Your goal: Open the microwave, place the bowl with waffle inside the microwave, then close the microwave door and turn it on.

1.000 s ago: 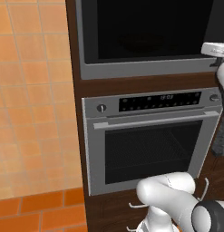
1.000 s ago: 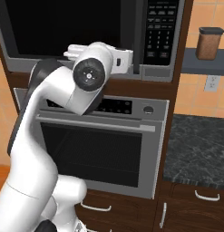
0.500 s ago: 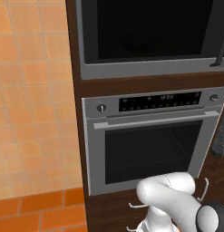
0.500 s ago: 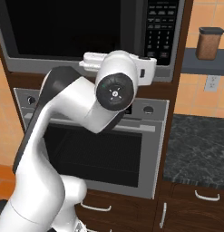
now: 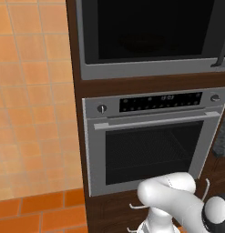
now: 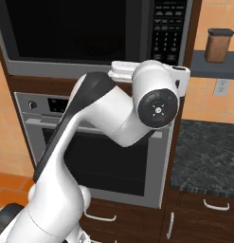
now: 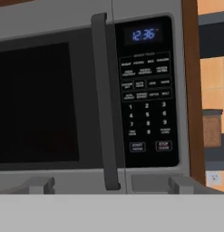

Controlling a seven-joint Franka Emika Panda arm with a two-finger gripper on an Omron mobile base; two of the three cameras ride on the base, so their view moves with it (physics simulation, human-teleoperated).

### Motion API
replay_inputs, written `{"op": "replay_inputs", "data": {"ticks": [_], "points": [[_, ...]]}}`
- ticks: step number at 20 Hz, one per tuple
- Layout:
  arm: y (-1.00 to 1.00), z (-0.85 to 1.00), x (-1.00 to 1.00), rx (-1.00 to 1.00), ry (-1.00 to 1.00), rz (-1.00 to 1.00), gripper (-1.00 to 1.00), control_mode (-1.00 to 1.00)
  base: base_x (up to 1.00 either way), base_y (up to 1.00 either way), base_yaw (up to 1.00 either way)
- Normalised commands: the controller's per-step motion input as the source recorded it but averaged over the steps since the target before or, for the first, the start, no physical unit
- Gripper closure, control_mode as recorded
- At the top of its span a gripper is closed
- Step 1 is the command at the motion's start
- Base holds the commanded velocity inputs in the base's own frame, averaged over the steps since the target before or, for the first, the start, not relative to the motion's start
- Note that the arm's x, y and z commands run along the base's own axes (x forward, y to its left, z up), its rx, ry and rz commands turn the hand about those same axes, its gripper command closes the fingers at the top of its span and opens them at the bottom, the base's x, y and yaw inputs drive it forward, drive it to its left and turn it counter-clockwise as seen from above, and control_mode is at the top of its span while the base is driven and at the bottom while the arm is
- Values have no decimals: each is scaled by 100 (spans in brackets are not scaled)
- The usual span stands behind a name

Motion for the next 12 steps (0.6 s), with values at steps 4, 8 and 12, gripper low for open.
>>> {"op": "replay_inputs", "data": {"ticks": [4, 8, 12], "points": [[-27, -24, 9, 0, -5, 0, -100, -100, 0, 0, 0], [-10, -28, 9, -1, -4, 0, -100, -100, 0, 0, 0], [-9, -14, 8, 0, 0, 0, -100, -100, 0, 0, 0]]}}
